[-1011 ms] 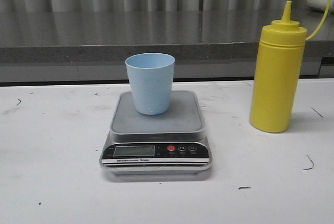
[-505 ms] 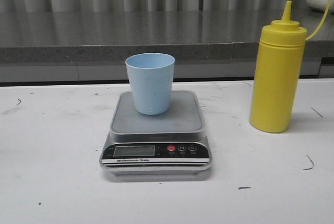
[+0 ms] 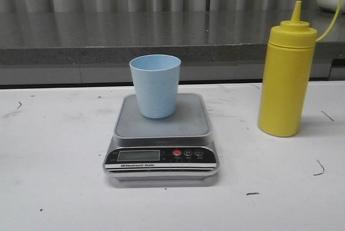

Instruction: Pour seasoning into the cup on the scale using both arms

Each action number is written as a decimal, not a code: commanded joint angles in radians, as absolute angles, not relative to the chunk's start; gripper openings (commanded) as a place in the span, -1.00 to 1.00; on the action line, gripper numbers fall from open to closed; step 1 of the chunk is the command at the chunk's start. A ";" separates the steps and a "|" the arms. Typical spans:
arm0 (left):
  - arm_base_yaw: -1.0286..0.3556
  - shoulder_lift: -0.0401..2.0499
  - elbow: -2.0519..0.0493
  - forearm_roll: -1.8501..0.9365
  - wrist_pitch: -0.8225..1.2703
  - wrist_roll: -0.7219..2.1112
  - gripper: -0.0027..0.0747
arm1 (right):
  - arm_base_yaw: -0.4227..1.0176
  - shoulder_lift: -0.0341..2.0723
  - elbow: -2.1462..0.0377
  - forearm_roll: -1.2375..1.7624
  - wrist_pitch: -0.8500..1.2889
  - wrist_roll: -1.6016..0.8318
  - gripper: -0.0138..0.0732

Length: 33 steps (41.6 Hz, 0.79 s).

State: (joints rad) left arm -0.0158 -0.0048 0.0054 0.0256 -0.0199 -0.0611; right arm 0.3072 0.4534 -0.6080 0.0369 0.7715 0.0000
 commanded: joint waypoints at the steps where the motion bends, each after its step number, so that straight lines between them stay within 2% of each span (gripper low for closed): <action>1: -0.025 -0.022 0.028 0.017 -0.098 -0.060 -0.98 | 0.305 0.457 -0.631 0.042 0.704 -0.011 -0.84; 26: -0.025 -0.022 0.028 0.017 -0.098 -0.060 -0.98 | 0.287 0.421 -0.611 0.019 0.696 -0.011 -0.84; 33: -0.025 -0.022 0.028 0.017 -0.098 -0.060 -0.98 | 0.176 0.288 -0.462 -0.007 0.506 -0.011 -0.84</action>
